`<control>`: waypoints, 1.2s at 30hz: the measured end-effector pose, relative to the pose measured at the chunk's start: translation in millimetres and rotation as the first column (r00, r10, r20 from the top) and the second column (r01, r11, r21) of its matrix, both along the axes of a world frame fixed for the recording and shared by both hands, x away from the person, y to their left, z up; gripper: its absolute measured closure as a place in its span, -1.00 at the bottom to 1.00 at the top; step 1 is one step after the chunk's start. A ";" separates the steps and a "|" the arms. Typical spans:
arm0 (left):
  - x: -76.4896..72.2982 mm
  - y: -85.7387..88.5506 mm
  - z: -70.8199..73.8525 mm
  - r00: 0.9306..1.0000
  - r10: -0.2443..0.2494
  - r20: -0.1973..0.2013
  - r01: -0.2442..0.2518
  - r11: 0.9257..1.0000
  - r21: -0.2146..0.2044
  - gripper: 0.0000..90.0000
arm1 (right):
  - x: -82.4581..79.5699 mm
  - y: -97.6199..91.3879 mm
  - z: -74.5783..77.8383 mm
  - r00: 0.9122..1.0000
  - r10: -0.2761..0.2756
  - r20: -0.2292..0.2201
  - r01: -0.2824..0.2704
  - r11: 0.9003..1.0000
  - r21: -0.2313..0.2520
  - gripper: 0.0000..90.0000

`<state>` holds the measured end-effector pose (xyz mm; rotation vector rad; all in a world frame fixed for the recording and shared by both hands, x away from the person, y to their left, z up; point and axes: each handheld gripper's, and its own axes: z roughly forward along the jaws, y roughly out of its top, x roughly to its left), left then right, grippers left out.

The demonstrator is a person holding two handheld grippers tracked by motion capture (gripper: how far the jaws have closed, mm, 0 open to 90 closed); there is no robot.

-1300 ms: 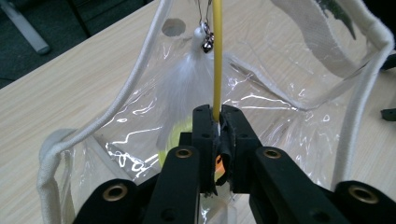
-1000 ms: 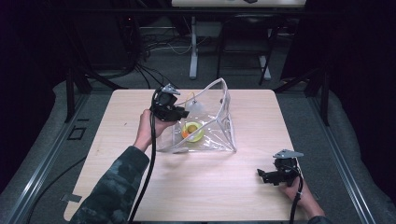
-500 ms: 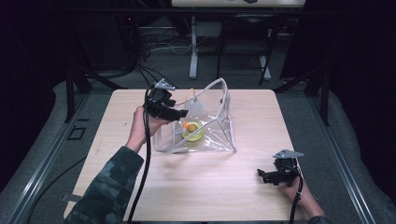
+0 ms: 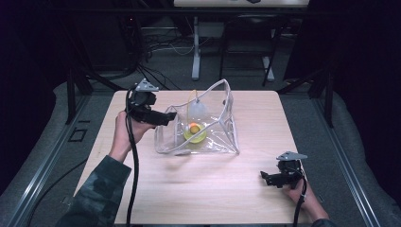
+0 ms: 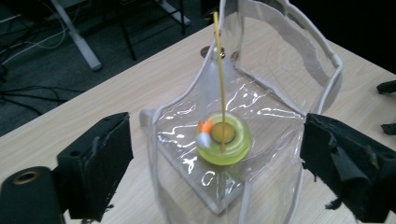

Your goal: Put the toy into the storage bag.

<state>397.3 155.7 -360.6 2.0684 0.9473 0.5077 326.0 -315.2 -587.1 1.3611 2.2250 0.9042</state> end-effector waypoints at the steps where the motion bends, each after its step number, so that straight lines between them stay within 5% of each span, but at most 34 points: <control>1: -1.8 3.7 -0.5 1.000 0.008 0.001 -0.008 1.000 0.004 -0.86 | 0.0 0.0 0.0 1.000 0.000 0.000 0.000 1.000 -0.001 -1.00; 18: -16.8 64.3 -40.4 0.988 0.138 -0.063 -0.136 0.990 0.033 -1.00 | 0.0 0.1 0.0 1.000 0.000 0.000 0.000 1.000 -0.001 -1.00; 30: -21.8 92.5 -80.9 0.970 0.202 -0.138 -0.197 0.979 0.054 -1.00 | 0.0 0.1 0.0 1.000 -0.001 0.001 0.001 1.000 -0.001 -1.00; 36: -23.2 101.9 -104.4 0.954 0.234 -0.185 -0.225 0.972 0.068 -1.00 | 0.0 0.0 0.0 1.000 -0.001 0.001 0.001 1.000 -0.001 -1.00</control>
